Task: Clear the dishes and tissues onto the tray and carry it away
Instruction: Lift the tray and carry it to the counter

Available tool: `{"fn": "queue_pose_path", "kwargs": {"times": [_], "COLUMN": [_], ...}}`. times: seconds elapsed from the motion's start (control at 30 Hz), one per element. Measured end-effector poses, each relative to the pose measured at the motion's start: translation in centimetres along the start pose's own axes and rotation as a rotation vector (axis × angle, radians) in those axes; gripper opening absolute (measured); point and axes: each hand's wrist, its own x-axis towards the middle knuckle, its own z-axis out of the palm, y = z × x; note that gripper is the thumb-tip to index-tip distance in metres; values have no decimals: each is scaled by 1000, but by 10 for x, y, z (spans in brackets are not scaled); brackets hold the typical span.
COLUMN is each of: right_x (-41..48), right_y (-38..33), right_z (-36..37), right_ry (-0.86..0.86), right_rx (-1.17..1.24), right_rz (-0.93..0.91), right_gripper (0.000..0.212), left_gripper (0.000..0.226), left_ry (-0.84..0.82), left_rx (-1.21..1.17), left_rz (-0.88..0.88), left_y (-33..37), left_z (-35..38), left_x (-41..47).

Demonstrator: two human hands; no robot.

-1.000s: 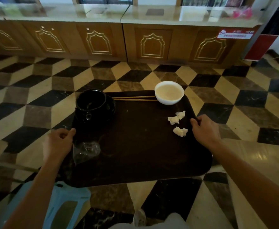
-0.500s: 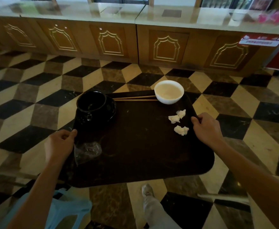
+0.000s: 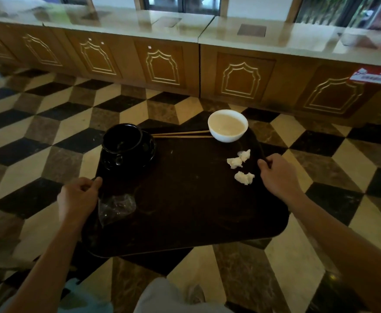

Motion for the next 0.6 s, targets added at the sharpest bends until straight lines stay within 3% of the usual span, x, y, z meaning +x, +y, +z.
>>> {"fn": "queue_pose_path", "kwargs": {"times": [0.23, 0.6], "right_x": [61, 163], "right_y": [-24, -96], "right_z": [24, 83], "right_ry": [-23, -5], "right_rx": [9, 11], "right_rz": [-2, 39], "right_gripper": [17, 25], "left_gripper": [27, 18], "left_ry": [-9, -42], "left_rx": [3, 1], "left_rz": [-16, 77], "left_y": [20, 28], "left_z": [19, 50], "left_x": [66, 228]}}
